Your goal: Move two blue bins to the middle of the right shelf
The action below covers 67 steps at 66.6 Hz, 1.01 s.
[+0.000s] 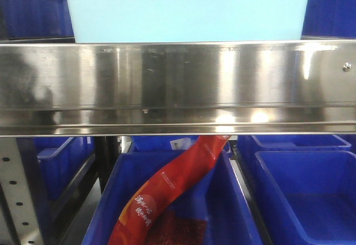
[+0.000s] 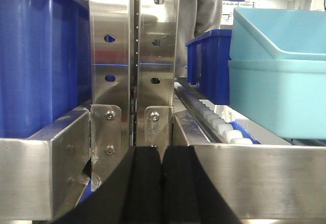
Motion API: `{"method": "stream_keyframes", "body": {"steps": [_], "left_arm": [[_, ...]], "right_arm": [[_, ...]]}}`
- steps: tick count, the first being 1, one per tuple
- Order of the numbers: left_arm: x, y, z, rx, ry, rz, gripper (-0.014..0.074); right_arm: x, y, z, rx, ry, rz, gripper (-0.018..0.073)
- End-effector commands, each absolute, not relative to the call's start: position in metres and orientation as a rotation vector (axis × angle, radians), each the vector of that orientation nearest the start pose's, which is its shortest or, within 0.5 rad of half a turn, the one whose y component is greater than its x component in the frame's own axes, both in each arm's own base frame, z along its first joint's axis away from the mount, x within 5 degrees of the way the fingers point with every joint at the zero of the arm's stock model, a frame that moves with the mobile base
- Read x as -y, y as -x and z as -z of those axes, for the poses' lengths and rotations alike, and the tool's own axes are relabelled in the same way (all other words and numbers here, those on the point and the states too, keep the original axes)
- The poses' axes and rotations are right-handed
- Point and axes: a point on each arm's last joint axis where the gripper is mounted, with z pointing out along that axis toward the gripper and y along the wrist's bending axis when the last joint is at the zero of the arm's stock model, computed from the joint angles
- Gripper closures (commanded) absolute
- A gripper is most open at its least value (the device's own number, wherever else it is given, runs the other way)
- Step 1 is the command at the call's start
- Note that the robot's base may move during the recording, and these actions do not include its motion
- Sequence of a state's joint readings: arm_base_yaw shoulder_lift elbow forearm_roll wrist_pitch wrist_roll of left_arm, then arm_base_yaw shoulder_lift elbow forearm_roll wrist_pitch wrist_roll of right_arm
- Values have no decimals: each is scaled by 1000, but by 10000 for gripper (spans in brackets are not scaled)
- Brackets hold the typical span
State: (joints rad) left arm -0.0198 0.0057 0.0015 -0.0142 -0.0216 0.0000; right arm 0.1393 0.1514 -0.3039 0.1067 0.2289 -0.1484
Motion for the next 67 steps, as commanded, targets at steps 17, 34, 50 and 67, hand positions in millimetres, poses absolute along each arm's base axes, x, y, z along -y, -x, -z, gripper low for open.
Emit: {"method": "stream_keyframes", "body": {"steps": [17,34,50,67], "left_arm": [[1,-56,-217,-1442,-2,26,707],[1,-56,-217,-1442,-2,26,707],[1,-56,-217,-1442,-2,26,707],[1,-56,-217,-1442,-2,26,707]], "right_arm": [[-2,-54,-221,-1560,69,14,721],[-2,-56,-205,-1575,56,7,721],[-2,-56,-205,-1579,31,-24,721],[-3,-56,-205,-1579,25,-32,721]]}}
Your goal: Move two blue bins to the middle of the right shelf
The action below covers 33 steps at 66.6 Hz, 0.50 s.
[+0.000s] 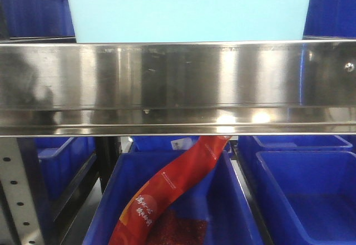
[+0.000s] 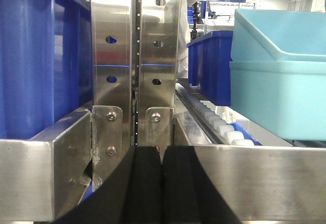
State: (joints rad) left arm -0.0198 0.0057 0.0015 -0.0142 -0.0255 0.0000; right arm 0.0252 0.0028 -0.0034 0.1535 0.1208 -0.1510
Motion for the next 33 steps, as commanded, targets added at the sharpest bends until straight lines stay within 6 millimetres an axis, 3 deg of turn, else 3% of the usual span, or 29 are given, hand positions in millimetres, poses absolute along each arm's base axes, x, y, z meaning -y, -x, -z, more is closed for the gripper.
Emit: {"method": "stream_keyframes", "body": {"steps": [1,33], "left_arm": [[1,-56,-217,-1442,-2,26,707],[1,-56,-217,-1442,-2,26,707]], "right_arm": [[-3,-56,-205,-1579,25,-32,721],[-3,-56,-205,-1579,25,-32,721]]}}
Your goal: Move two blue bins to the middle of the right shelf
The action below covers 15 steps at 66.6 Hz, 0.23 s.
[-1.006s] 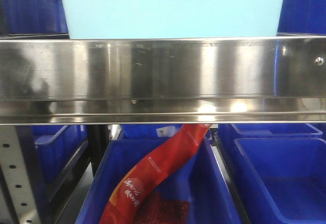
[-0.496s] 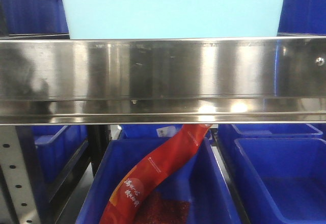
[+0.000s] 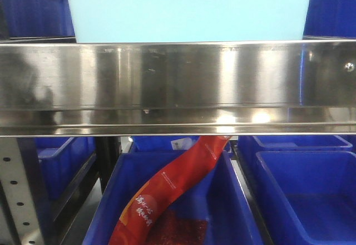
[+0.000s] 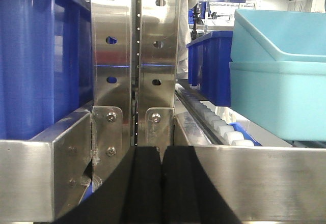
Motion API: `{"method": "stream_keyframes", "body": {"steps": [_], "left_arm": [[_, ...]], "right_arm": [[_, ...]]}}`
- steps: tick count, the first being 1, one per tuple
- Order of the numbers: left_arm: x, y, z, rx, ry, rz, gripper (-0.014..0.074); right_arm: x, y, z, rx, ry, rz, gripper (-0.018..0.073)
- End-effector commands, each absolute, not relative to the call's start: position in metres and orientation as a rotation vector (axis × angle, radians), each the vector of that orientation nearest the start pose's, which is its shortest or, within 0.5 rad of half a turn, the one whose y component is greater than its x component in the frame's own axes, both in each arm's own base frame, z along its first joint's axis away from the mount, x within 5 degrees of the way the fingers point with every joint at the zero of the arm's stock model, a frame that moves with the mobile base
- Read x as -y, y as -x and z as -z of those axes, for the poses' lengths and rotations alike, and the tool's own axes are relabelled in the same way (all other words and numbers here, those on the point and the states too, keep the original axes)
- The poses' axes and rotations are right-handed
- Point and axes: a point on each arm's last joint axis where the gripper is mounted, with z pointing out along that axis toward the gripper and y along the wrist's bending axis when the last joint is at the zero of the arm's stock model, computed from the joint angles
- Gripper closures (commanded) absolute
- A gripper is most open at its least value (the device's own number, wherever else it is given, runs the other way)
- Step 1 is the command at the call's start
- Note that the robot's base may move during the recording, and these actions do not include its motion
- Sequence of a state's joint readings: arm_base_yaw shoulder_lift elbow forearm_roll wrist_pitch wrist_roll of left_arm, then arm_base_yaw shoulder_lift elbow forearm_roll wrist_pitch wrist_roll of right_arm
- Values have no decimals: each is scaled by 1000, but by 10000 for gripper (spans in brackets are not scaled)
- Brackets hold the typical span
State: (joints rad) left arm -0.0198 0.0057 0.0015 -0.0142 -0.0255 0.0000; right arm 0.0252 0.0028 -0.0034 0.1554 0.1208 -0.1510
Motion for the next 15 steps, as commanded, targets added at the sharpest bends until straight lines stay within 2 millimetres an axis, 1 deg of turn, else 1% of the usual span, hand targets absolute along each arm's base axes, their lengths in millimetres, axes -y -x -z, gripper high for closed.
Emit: {"method": "stream_keyframes", "body": {"steps": [1,15], "left_arm": [[1,-56,-217,-1442,-2,26,707],[1,-56,-217,-1442,-2,26,707]], "right_arm": [[-3,-56,-205,-1579,25,-32,721],[-3,-56,-205,-1579,25,-32,721]]}}
